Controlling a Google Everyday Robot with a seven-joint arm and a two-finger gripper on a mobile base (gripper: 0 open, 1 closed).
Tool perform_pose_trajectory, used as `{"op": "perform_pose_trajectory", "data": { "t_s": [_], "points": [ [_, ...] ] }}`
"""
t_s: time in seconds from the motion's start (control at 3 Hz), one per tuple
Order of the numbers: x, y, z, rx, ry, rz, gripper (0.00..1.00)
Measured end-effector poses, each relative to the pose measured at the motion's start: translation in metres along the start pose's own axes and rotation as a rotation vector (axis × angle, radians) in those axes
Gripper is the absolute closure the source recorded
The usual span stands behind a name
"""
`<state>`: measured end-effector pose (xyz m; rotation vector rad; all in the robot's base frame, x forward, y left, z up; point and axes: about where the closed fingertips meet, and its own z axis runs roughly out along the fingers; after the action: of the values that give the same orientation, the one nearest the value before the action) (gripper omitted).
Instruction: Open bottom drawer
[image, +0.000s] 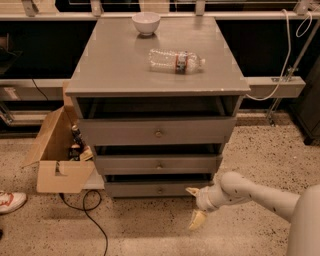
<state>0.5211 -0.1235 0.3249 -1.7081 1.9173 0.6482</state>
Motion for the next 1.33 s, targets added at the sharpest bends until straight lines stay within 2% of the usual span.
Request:
{"op": "perform_pose_trajectory", "data": {
  "t_s": [0.33, 0.67, 1.0, 1.33],
  "points": [
    [0.007, -0.013, 0.019, 0.012, 0.001, -0.045, 0.00],
    [0.021, -0.038, 0.041, 0.041, 0.016, -0.086, 0.00],
    [0.035, -0.064, 0.057, 0.084, 0.026, -0.099, 0.00],
    [0.046, -0.085, 0.069, 0.119, 0.067, -0.103, 0.00]
  ]
}}
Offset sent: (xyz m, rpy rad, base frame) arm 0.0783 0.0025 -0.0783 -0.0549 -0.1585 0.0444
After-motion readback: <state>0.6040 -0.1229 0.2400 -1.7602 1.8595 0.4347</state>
